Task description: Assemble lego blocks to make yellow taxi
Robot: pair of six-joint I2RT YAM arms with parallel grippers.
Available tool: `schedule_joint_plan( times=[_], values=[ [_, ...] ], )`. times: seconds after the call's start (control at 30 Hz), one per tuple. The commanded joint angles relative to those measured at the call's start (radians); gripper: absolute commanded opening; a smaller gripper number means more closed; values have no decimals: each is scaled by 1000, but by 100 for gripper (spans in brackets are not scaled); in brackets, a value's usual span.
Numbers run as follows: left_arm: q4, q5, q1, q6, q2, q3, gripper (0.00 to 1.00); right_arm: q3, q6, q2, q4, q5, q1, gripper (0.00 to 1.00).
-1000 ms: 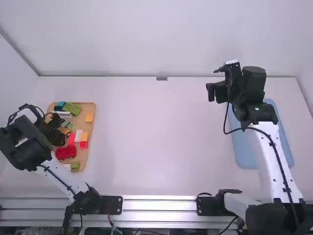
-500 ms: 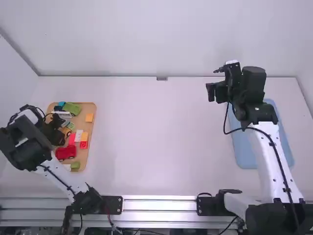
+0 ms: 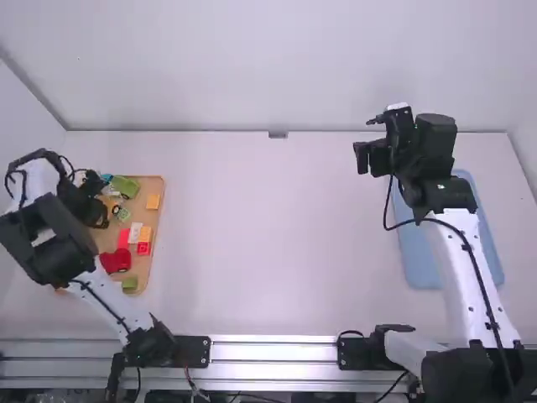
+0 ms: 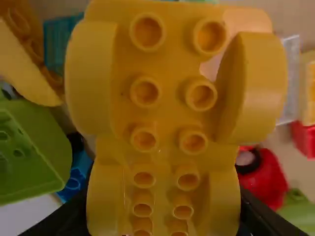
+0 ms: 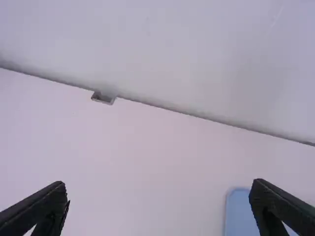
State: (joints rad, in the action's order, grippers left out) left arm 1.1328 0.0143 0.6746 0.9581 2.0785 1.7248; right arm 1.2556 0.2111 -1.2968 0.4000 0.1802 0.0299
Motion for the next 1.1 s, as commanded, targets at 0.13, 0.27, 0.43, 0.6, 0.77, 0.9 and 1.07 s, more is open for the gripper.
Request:
schedule_joint_plan(
  times=[0.13,0.27,0.43,0.6,0.77,0.9,1.07],
  values=[
    [117,-7,-198,-53,14,158,35,39,-5,-5,-3,6,3,98],
    [109,4,-351,-52,14,169,31,39,-5,-5,-4,5,3,98],
    [80,6,-591,-35,14,166,28,39,-5,-5,-4,5,3,98],
    [93,3,-835,-8,14,161,28,39,-5,-5,-3,5,3,98],
    [65,-13,-1021,-3,14,112,11,39,-5,-5,-2,6,3,98],
    [14,-18,-1152,-19,14,45,16,39,-5,-5,0,5,3,98],
    [-41,19,-1286,18,14,-50,20,39,-5,-5,1,6,3,98]
  ],
)
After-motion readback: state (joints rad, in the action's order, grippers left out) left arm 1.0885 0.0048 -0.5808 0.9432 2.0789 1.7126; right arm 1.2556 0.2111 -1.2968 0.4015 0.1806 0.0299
